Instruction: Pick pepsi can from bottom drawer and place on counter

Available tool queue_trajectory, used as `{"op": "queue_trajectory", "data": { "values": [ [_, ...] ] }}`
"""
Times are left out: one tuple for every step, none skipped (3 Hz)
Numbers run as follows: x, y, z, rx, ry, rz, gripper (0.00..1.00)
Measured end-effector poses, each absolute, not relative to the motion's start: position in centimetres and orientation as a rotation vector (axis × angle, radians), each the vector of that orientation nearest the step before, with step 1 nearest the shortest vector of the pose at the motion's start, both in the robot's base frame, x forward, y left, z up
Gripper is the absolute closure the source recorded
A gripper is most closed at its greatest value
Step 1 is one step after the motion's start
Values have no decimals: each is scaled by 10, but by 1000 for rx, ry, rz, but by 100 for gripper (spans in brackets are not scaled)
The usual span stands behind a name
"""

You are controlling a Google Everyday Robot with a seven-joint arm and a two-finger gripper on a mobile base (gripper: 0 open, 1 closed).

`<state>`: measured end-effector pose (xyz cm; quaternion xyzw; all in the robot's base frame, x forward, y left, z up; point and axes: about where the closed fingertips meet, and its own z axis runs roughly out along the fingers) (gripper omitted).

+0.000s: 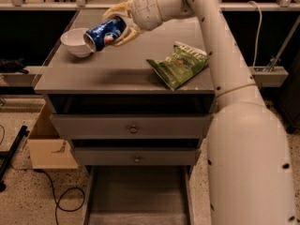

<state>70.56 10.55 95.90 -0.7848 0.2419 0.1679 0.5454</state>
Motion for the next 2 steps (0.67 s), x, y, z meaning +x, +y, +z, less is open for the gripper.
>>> {"op": "queue_trajectory", "data": {
  "values": [
    [705,124,935,-1939,604,503,100],
    [702,126,933,-1954,599,515,100]
  ]
}}
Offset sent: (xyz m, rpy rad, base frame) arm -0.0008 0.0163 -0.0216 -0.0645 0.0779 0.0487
